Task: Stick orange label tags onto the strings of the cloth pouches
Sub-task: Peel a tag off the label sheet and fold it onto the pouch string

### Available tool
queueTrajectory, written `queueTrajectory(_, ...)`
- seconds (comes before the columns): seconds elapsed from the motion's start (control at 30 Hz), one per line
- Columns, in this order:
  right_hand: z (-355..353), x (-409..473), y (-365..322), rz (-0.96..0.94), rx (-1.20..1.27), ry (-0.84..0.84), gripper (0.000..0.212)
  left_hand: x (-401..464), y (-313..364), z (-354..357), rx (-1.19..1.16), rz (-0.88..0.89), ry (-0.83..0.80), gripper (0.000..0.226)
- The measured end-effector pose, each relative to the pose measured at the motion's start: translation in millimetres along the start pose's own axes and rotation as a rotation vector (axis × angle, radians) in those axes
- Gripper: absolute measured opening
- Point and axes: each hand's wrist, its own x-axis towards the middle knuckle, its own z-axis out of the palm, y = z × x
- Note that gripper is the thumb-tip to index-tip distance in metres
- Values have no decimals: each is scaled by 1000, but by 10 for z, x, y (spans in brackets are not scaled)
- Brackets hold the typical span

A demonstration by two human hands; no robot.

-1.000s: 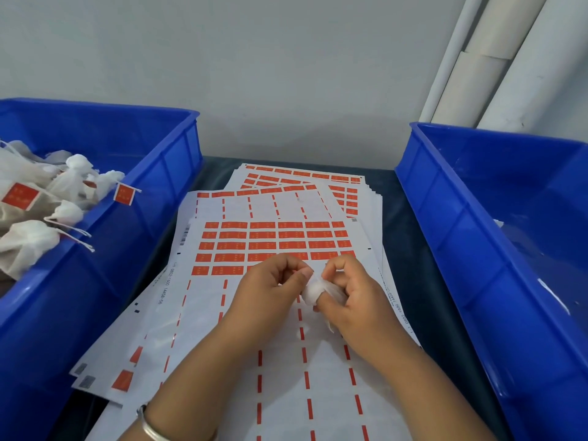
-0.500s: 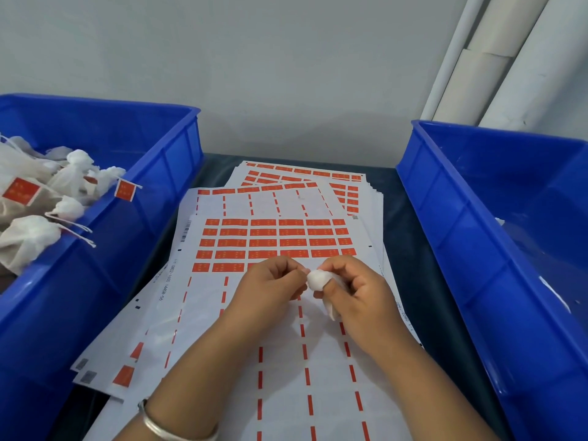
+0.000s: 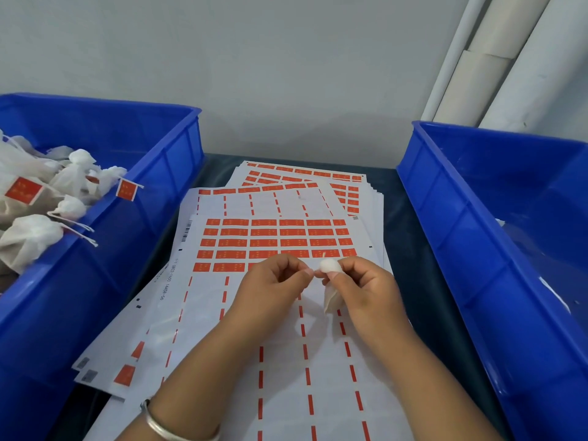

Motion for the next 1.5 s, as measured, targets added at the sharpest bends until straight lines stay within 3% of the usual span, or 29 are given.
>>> queueTrajectory(0.2,12,-16,-26,29,64,-24,16,-53,23,8,21,101,-65,16)
queueTrajectory(0.43,16,-38,-67,-11,92,-48,4,-46,58,-39,-66,-79,-112,24)
queueTrajectory(0.67,15,-58,-91,-117,25,-51,23,-43,98,-94,-391,-216,-204,19)
queueTrajectory(0.87,28,-48,-77,-164,-22,-89,30,-37,92,-112,-481,-278,-220,24)
queueTrajectory(1.03,42,-65,-102,-174,-53,-81,27,-34,73,-40,-440,-228,-154,35)
queueTrajectory(1.17,38,-72,-122,-143,22,-69,26,-56,86,-25,-426,-153,-190,38)
queueTrajectory(1.27,51,-83,-145,-95,111,-49,27,-71,90,-32,-395,-92,-191,36)
queueTrajectory(1.4,63,-92,-147,-44,148,-29,11,-74,71,-23,-300,7,-105,32)
queueTrajectory(1.5,51,-78,-144,-63,135,-25,14,-60,71,-13,-290,-39,-69,27)
